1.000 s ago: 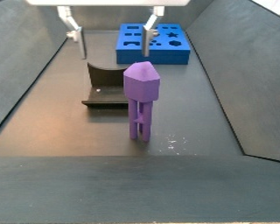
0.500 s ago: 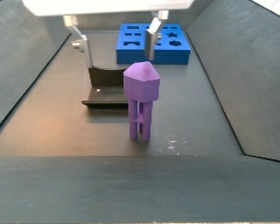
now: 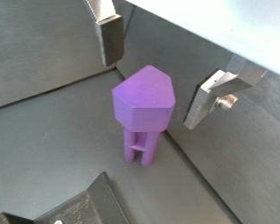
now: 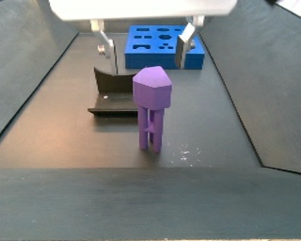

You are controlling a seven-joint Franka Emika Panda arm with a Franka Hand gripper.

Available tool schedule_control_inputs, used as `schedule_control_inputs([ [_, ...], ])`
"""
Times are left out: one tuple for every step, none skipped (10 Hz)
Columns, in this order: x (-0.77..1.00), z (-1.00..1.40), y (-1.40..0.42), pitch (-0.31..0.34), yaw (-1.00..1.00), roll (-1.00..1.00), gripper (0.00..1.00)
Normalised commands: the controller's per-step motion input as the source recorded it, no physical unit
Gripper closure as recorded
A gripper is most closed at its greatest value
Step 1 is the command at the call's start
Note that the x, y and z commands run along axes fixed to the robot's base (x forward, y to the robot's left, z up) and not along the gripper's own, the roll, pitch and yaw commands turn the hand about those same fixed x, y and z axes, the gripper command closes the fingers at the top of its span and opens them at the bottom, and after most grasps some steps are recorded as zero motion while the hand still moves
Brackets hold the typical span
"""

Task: Pick up the 3 prong object. Move up. Move to above the board. Insert the 3 prong object.
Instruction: Pick up the 3 prong object.

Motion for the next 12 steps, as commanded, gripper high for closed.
schedule_control_inputs([
  [-0.09, -0.38, 0.10, -0.193, 0.05, -0.08, 0.00],
  [0.00, -0.30, 0.00, -0.131, 0.10, -0.01, 0.00],
  [0.00, -0.24, -0.09, -0.100, 0.10, 0.00, 0.00],
  [0.00, -0.21, -0.07, -0.080, 0.12, 0.00, 0.00],
  [0.00, -0.32, 0.00, -0.063, 0.12, 0.00, 0.00],
  [0.00, -0.32, 0.02, -0.046, 0.12, 0.00, 0.00],
  [0.00, -0.34, 0.09, -0.034, 0.14, 0.00, 0.00],
  [0.00, -0.27, 0.00, -0.037, 0.07, 0.00, 0.00],
  [0.00, -0.09, 0.00, -0.043, 0.00, -0.05, 0.00],
  [0.00, 0.00, 0.00, -0.046, 0.00, 0.00, 0.00],
  [0.00, 0.00, 0.00, 0.000, 0.00, 0.00, 0.00],
  [0.00, 0.00, 0.00, 0.000, 0.00, 0.00, 1.00],
])
